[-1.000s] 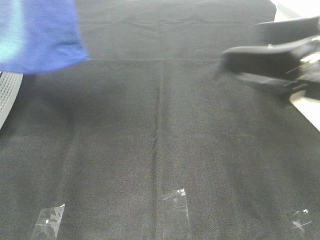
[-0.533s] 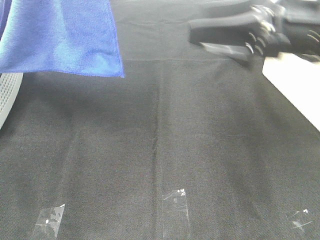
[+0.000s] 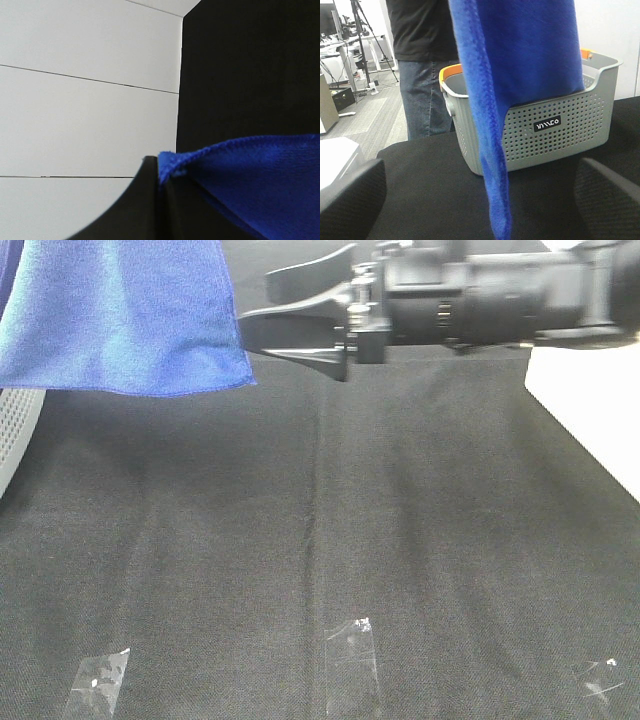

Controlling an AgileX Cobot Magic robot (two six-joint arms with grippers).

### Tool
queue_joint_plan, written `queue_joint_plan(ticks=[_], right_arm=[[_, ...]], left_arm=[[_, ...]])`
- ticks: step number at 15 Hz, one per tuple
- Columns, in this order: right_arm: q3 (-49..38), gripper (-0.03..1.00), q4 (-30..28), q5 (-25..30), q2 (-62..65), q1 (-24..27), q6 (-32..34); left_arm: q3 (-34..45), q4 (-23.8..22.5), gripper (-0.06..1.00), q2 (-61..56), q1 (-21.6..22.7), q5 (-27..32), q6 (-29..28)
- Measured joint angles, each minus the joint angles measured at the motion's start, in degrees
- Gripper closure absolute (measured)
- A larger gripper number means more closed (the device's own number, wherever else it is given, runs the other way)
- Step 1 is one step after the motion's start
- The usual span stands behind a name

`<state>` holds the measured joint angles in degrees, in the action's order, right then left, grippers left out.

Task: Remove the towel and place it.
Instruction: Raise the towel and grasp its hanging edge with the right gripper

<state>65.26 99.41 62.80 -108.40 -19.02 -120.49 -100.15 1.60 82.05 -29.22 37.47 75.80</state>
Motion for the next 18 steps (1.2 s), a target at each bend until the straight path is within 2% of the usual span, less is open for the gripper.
queue_joint_plan(ticks=[9, 14, 16, 18], right_arm=[[6.0, 0.0, 0.0, 1.8, -9.1, -0.3, 1.6], [10.3, 0.0, 0.0, 1.4, -9.7, -3.4, 3.1], [10.3, 0.04, 0.0, 0.7, -9.7, -3.4, 3.0], [10.3, 0.14, 0.0, 1.0, -10.0, -3.4, 2.7]], left_arm=[[0.0, 0.1, 0.94, 0.0, 0.0, -1.8, -0.1], [0.0, 0.1, 0.94, 0.1, 0.0, -2.9, -0.1], [0.0, 0.1, 0.94, 0.1, 0.0, -2.9, -0.4], [0.0, 0.1, 0.94, 0.1, 0.0, -2.9, -1.4]])
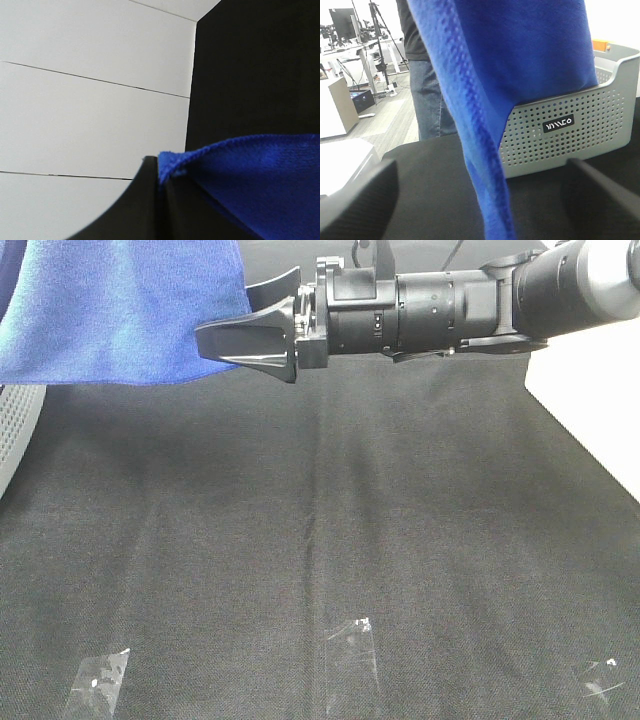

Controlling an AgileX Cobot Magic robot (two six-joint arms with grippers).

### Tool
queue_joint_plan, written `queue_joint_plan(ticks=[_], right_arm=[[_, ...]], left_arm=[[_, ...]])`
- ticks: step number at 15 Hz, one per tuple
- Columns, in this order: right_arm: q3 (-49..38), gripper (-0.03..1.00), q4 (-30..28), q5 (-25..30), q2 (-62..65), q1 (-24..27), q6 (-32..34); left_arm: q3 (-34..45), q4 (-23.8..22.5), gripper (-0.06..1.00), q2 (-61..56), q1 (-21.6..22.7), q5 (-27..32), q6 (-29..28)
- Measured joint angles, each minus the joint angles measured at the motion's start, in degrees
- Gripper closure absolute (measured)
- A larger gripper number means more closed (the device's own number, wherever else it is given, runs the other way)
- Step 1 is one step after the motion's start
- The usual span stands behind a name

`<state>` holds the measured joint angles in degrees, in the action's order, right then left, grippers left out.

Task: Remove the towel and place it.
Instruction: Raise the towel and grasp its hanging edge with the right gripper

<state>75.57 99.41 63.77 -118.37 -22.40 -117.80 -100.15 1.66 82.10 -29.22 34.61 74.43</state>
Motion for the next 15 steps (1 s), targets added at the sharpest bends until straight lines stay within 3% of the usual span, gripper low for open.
queue_joint_plan(ticks=[5, 9, 13, 15], right_arm=[[0.5, 0.45, 0.1, 0.9, -0.5, -1.1, -0.1], [0.5, 0.56, 0.0, -1.7, -0.5, -3.3, -0.1], [0.5, 0.96, 0.0, -3.6, -0.5, -3.3, -0.1], [0.5, 0.97, 0.0, -3.7, -0.5, -3.3, -0.1]], left_arm=[[0.0, 0.2, 0.94, 0.1, 0.0, 0.0, -1.3], [0.0, 0.2, 0.94, 0.5, 0.0, 0.0, -1.3], [0.0, 0.2, 0.94, 0.8, 0.0, 0.0, -1.3], [0.0, 0.2, 0.94, 0.8, 0.0, 0.0, -1.3]])
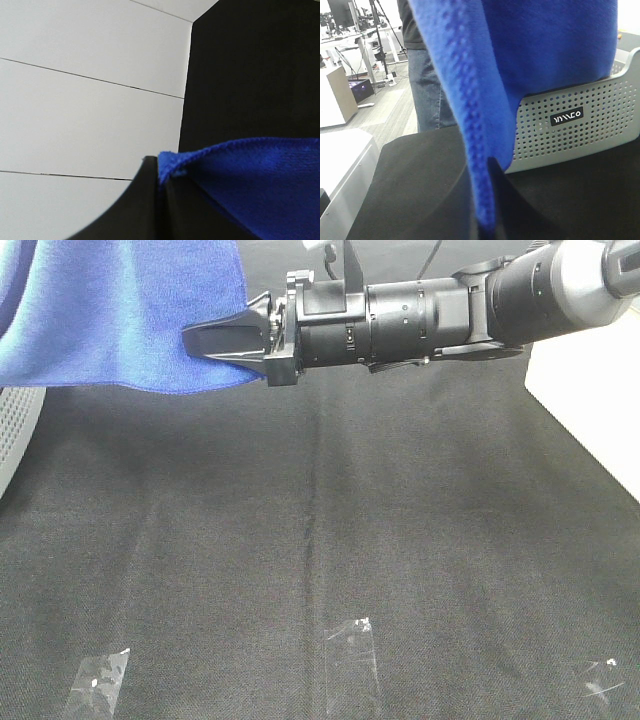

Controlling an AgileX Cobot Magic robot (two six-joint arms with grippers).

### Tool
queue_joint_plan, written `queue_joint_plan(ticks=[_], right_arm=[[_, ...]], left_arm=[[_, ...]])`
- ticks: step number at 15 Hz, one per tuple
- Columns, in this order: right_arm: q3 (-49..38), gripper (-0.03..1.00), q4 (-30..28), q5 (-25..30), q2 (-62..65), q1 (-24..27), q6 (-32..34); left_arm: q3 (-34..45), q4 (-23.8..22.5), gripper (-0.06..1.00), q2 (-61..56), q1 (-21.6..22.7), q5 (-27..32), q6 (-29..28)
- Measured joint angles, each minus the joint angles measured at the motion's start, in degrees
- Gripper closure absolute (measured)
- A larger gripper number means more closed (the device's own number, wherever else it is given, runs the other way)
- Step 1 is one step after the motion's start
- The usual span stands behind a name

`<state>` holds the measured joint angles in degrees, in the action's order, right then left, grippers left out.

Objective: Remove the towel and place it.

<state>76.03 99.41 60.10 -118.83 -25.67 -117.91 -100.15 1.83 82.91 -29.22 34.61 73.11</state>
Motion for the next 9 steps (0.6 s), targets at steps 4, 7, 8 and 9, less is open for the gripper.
queue_joint_plan(ticks=[4, 7, 8, 9], right_arm=[[0.0, 0.97, 0.0, -2.5, 0.0, 0.0, 4.7], [0.0, 0.97, -5.3, -3.1, 0.8, 0.0, 19.0], [0.0, 0.97, -7.3, -3.4, 1.4, 0.0, 21.6], [0.0, 0.97, -14.4, -5.2, 4.0, 0.0, 29.2]], left_arm=[[0.0, 0.0, 0.94, 0.0, 0.0, 0.1, -3.7], [0.0, 0.0, 0.94, 0.0, 0.0, 0.7, -15.5], [0.0, -0.2, 0.94, 0.0, 0.0, 1.9, -20.6], [0.0, -0.9, 0.94, 0.0, 0.0, 3.4, -25.3]])
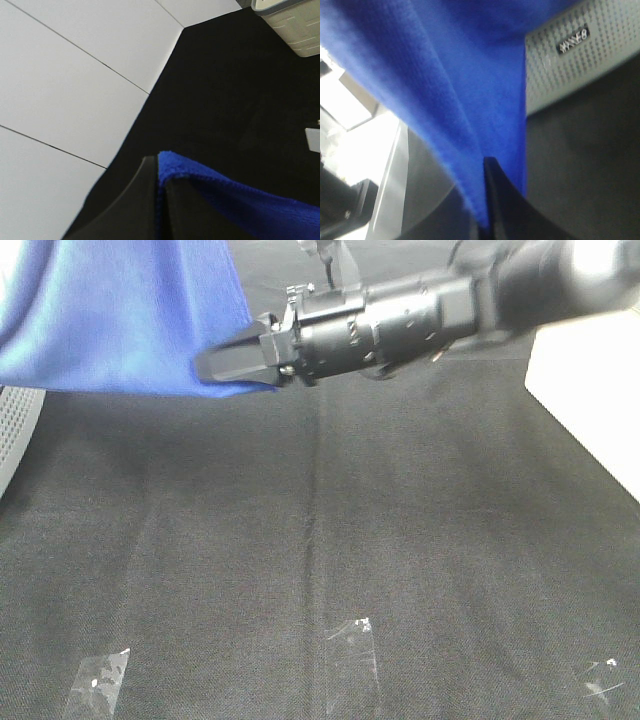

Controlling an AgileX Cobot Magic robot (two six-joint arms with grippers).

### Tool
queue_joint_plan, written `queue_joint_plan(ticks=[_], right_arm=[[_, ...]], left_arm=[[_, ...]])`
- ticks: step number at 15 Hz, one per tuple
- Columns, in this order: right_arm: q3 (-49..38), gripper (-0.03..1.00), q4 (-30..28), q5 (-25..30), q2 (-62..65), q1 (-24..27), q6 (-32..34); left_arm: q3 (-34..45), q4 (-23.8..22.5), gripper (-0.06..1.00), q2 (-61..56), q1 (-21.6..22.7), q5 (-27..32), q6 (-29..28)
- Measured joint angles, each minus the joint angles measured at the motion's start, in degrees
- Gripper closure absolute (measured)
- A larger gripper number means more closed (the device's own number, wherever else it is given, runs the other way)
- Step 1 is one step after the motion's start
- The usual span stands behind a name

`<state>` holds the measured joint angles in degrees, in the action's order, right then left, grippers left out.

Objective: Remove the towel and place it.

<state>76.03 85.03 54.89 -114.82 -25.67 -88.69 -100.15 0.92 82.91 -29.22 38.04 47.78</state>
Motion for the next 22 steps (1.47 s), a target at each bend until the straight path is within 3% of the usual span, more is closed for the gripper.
queue_joint_plan(ticks=[2, 4, 6, 10, 12, 15, 17, 19, 22], right_arm=[[0.0, 0.97, -10.0, -2.2, 4.2, 0.0, 9.6], [0.5, 0.97, -21.5, -3.0, 8.4, 0.0, 19.5], [4.5, 0.97, -35.5, -2.2, 11.5, 0.0, 31.5], [19.7, 0.97, -62.4, 5.3, 12.5, 0.0, 51.4], [28.1, 0.97, -70.6, 8.9, 12.5, 0.0, 55.3], [39.7, 0.97, -80.9, 9.6, 12.7, 0.0, 56.9], [41.4, 0.97, -85.5, 8.9, 12.7, 0.0, 57.1], [41.5, 0.97, -87.7, 7.1, 12.7, 0.0, 58.4], [41.5, 0.97, -94.8, -3.4, 12.7, 0.0, 62.8]], left_arm=[[0.0, -2.8, 0.94, 0.0, 0.0, 3.4, -9.5], [0.0, -4.7, 0.94, 0.0, 0.0, 4.9, -15.3], [0.0, -5.5, 0.94, 0.0, 0.0, 4.4, -16.5], [0.0, -6.6, 0.94, 1.3, 0.6, 0.6, -17.7], [0.0, -6.6, 0.94, 2.4, 0.6, -3.1, -18.2], [0.0, -7.3, 0.94, 4.1, 0.6, -9.6, -18.4], [0.0, -9.2, 0.94, 5.2, 0.6, -12.4, -18.4], [0.0, -10.9, 0.94, 5.6, 0.6, -14.0, -18.4], [0.0, -13.7, 0.94, 6.8, 3.6, -23.0, -18.4]])
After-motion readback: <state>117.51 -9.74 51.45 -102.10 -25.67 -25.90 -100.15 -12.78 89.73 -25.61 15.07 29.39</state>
